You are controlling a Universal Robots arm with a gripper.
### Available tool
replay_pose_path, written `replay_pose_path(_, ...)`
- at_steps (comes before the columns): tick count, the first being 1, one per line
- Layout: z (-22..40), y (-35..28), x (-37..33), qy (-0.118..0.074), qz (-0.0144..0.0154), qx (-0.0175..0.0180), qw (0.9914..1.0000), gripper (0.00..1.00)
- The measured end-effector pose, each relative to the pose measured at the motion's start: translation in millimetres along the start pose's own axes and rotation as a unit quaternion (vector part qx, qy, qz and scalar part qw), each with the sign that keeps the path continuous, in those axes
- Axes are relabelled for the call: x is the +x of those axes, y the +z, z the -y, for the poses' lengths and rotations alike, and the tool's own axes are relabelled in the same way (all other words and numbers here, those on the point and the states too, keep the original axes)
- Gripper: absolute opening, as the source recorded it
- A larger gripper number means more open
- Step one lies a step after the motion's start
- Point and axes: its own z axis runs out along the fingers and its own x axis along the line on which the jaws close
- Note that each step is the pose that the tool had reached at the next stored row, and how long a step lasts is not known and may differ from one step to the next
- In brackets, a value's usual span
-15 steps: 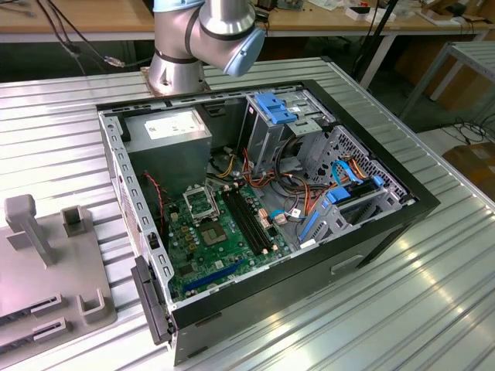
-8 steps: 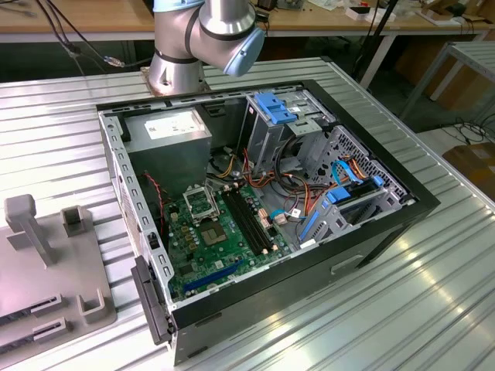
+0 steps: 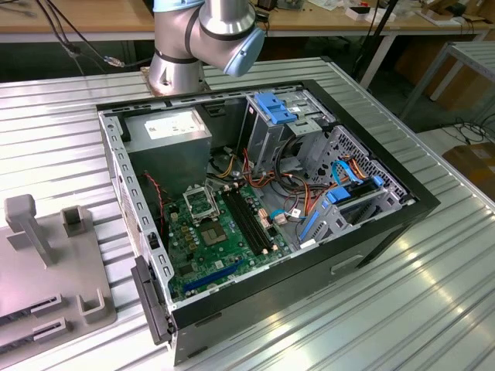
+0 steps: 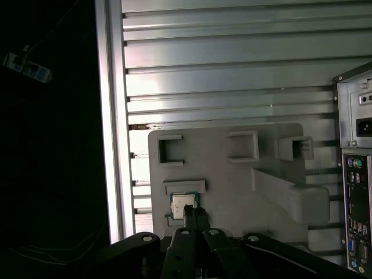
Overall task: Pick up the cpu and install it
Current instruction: 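Pick up the cpu and move it towards the insertion slot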
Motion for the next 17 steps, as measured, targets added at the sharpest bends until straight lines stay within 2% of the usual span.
replay_pose_path(1, 0.0, 0.0, 0.0, 0.0, 0.0, 0.0, 1.0, 0.11)
replay_pose_path(2, 0.0, 0.0, 0.0, 0.0, 0.0, 0.0, 1.0, 0.17)
replay_pose_path(3, 0.0, 0.0, 0.1, 0.0, 0.0, 0.0, 1.0, 0.17)
replay_pose_path(4, 0.0, 0.0, 0.1, 0.0, 0.0, 0.0, 1.0, 0.24)
replay_pose_path(9, 0.0, 0.0, 0.1, 0.0, 0.0, 0.0, 1.0, 0.25)
replay_pose_path(10, 0.0, 0.0, 0.2, 0.0, 0.0, 0.0, 1.0, 0.31)
replay_pose_path(17, 0.1, 0.0, 1.7, 0.0, 0.0, 0.0, 1.0, 0.31)
